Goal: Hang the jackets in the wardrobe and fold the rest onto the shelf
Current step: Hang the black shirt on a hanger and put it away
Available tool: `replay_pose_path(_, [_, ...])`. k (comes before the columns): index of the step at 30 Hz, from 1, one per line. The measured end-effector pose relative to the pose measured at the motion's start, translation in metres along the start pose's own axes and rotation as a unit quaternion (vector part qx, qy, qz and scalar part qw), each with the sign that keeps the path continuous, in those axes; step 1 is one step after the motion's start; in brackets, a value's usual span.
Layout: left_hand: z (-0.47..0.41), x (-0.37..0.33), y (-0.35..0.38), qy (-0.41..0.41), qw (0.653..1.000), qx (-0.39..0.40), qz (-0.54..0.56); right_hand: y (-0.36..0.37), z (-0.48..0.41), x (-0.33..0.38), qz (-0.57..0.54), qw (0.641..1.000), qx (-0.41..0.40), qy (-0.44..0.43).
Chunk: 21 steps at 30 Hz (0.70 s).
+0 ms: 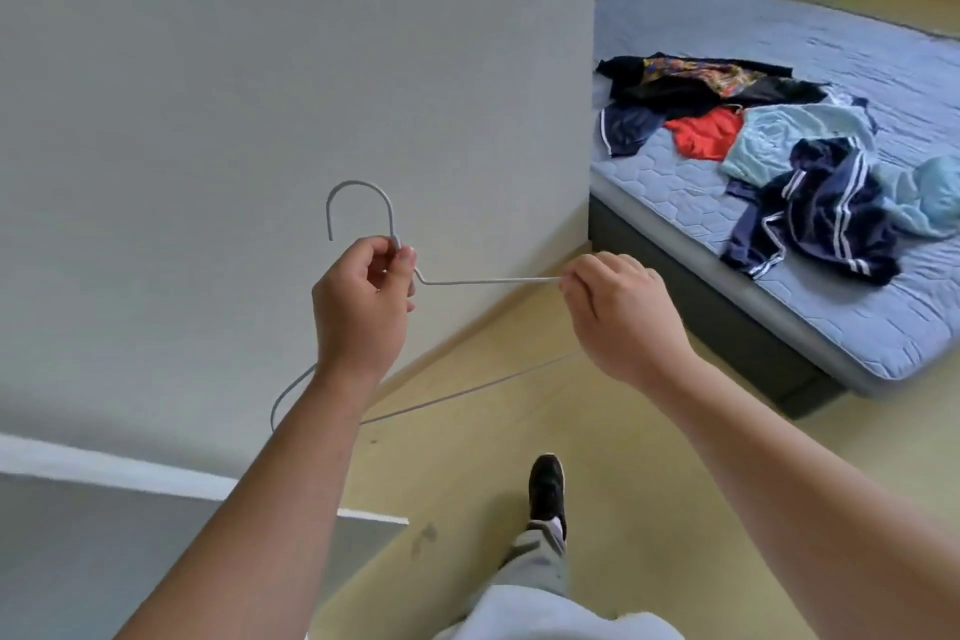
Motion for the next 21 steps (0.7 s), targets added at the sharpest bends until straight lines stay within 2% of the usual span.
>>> replay_pose_path(4, [-0.071,-0.007,0.084,0.008,0.998,0.052,0.033,-0.003,-0.049,-0.062,0.056,0.997,0.010,0.052])
replay_pose_path(11, [-0.169,-0.038,0.245,0.028,0.977,0.207,0.052,-0.021,-0.104,-0.166,0.093,0.981,0.006,0.173])
replay_pose_path(21, [-0.179,-0.107,0.466,0.069,0.906,0.412,0.064,-0.047,-0.126,-0.297,0.092,0.951,-0.006,0.297])
Point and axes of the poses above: each hand's wrist, its own z-axis away from the middle knuckle, its own y-axis out of the palm, x = y × z, the point moved 10 cm from there along -z, towards the middle knuckle, and after that the axes turned 8 degrees about -y, right-handed, at the moved point
